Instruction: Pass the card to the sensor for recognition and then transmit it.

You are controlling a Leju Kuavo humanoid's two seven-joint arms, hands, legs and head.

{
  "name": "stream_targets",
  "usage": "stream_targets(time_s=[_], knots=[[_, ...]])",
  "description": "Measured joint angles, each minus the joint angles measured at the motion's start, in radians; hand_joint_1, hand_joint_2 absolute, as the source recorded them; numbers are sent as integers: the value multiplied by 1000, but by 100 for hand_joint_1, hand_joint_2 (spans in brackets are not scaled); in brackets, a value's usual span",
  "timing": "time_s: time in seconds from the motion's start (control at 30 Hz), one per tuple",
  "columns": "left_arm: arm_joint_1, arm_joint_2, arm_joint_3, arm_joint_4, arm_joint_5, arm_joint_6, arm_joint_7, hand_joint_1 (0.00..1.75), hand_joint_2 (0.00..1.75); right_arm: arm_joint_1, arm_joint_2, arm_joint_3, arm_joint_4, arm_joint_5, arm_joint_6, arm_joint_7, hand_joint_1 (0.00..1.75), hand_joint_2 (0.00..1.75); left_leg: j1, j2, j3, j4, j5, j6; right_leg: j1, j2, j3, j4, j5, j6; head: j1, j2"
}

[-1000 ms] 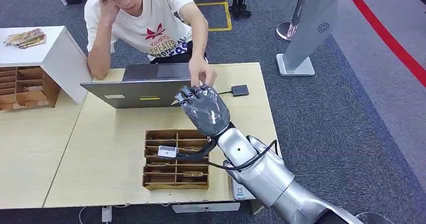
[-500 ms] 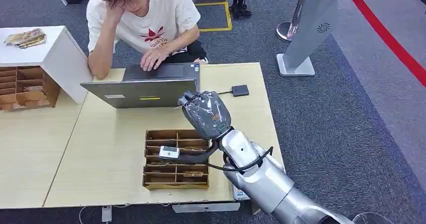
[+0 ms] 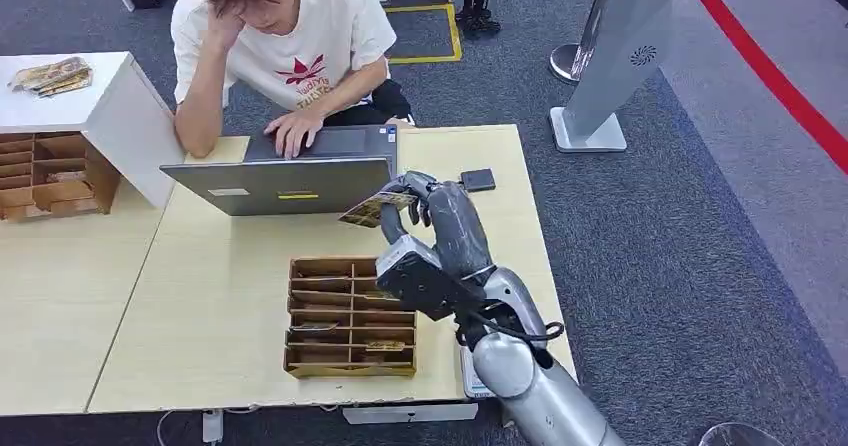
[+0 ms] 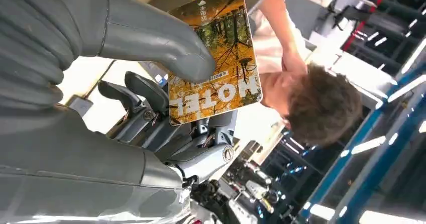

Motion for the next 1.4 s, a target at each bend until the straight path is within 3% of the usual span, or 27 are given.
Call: stream_targets(time_s=[0.3,0.67,0.83,0.97,1.13,1.4], knots=[[14,0,0,0,46,16,-24,0,0,102,-6,-73,-106,-284,81,-26,175,175,0,0,0,0,-1,0,0,0,0,0,-1,0,0,0],[37,1,34,0,112,29,-36,0,0,336,-100,-191,-200,-274,79,1,175,175,0,0,0,0,-3,0,0,0,0,-1,-2,1,0,0],[37,1,44,0,119,32,-36,0,0,384,-121,-219,-211,-255,78,13,175,175,0,0,0,0,-3,0,0,0,0,-1,-3,0,0,0],[39,1,52,0,126,34,-36,0,0,415,-132,-237,-215,-186,77,34,175,175,0,0,0,0,-3,0,0,0,0,-1,-3,0,0,0],[40,0,69,0,127,34,-34,0,0,435,-145,-246,-214,55,-7,70,175,175,0,0,0,0,-3,0,0,0,0,-1,-3,0,0,0],[40,-1,70,0,115,26,-21,0,0,440,-155,-233,-193,332,-32,127,175,175,0,0,0,0,-3,0,0,0,1,-1,-3,1,0,0]])
